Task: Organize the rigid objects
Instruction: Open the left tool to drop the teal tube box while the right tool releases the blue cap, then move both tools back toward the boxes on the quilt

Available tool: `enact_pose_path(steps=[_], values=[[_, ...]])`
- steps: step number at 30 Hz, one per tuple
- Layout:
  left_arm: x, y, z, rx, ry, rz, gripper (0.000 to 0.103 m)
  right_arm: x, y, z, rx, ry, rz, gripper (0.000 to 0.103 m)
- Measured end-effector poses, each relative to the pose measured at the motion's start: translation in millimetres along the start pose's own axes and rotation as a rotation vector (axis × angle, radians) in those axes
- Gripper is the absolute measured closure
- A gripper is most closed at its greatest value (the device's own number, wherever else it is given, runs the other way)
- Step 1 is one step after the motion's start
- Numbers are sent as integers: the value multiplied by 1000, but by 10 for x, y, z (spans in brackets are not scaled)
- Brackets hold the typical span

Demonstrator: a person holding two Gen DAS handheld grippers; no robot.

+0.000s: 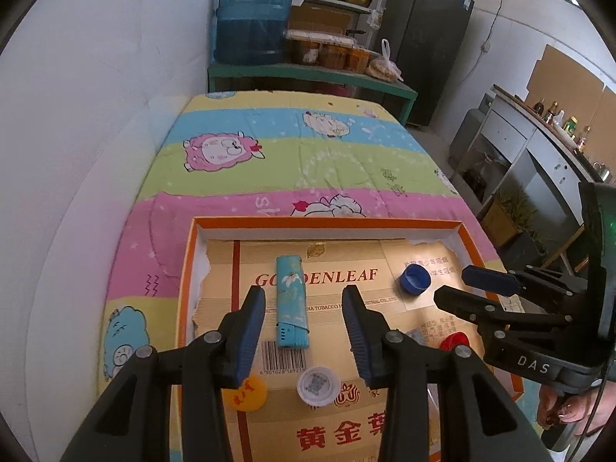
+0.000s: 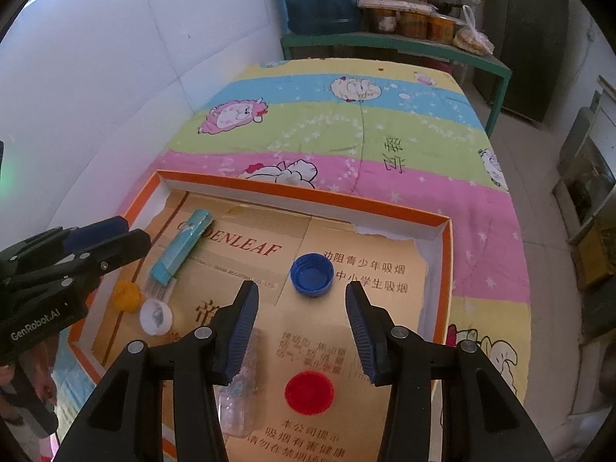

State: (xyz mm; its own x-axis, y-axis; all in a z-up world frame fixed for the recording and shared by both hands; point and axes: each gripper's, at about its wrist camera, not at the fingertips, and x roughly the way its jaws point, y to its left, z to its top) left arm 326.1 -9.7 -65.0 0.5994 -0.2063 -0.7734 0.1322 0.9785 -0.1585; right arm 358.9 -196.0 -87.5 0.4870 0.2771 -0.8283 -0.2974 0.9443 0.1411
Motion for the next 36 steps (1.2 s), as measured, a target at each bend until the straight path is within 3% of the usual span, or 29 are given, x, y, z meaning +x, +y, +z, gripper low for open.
enact_pose_path(steps=[24, 36], values=[[-644, -68, -463, -4, -81, 6, 62, -703, 216, -425, 44, -128, -26, 55], [-1017, -271, -749, 76, -151, 31, 62, -994, 347, -770, 64, -186, -39, 55]])
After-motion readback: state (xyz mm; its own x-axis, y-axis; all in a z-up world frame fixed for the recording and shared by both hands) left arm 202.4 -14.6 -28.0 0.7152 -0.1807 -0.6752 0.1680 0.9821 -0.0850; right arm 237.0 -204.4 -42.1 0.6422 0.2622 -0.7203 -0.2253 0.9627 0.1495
